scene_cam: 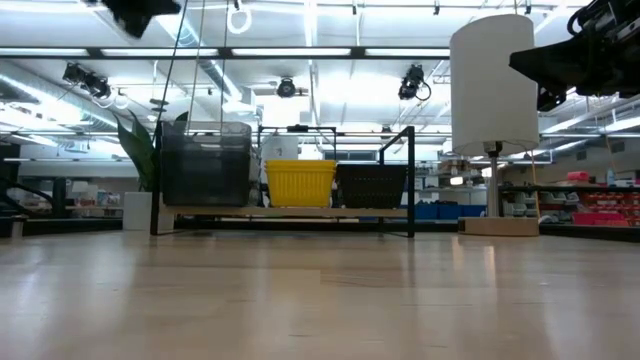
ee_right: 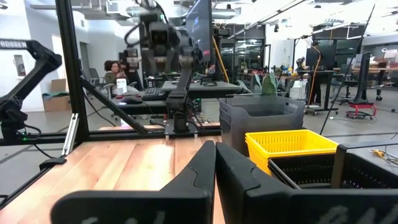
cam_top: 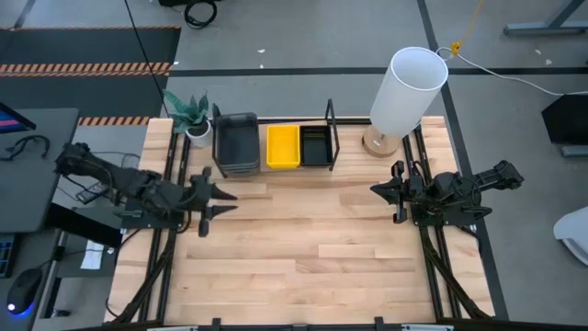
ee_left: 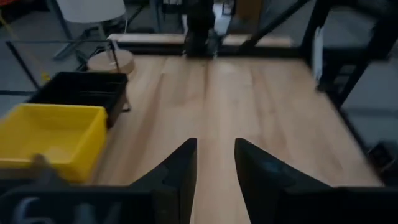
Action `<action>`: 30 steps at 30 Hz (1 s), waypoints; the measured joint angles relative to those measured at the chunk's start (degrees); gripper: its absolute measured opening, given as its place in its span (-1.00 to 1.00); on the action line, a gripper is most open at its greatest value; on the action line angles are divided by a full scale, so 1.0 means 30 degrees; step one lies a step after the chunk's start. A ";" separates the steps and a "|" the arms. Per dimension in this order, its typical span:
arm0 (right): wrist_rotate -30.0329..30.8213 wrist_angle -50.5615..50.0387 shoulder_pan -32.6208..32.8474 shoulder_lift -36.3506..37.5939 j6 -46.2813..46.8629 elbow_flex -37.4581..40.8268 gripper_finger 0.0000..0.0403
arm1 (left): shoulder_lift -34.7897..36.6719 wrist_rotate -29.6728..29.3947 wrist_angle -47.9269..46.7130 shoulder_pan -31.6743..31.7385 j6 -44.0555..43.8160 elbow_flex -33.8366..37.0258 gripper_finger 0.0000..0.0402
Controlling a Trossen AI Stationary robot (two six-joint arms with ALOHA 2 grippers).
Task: Stack baskets on shelf by color
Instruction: Return to Home Position
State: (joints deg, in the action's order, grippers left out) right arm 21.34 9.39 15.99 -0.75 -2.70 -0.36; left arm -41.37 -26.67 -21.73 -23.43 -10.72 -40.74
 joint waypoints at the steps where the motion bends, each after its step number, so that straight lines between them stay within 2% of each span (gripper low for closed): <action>1: 0.0006 0.0000 -0.0006 0.0000 0.0000 0.0001 -0.91 | 0.0515 0.0054 0.1165 -0.0051 -0.0212 0.1044 -0.43; 6: 0.0001 0.0000 -0.0004 0.0000 -0.0003 0.0007 -0.91 | 0.2765 0.0618 0.6064 -0.0061 -0.0513 0.5039 -0.43; 11: 0.0000 0.0000 -0.0005 0.0002 0.0000 0.0005 -0.91 | 0.4019 0.0659 1.0147 0.0189 -0.0042 0.7773 -0.45; 15: 0.0005 0.0003 0.0000 0.0000 0.0000 0.0004 -0.91 | 0.4359 0.1136 1.2789 0.1352 0.0298 0.9819 -0.55; 19: 0.0007 0.0000 -0.0001 0.0000 0.0000 0.0007 -0.91 | 0.4349 0.2562 1.5387 0.3400 0.0286 1.1532 -0.70; 25: 0.0007 0.0000 0.0000 0.0000 -0.0002 0.0007 -0.91 | 0.4351 0.6007 1.7276 0.6893 0.0185 1.2175 -0.93; 30: 0.0006 0.0000 -0.0001 0.0001 0.0000 0.0007 -0.91 | 0.4344 0.6748 1.6932 0.8001 0.0290 1.2172 -0.97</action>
State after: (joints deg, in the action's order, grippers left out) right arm 21.36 9.39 15.98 -0.75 -2.70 -0.34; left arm -28.34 -6.42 29.06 0.57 -9.85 -4.23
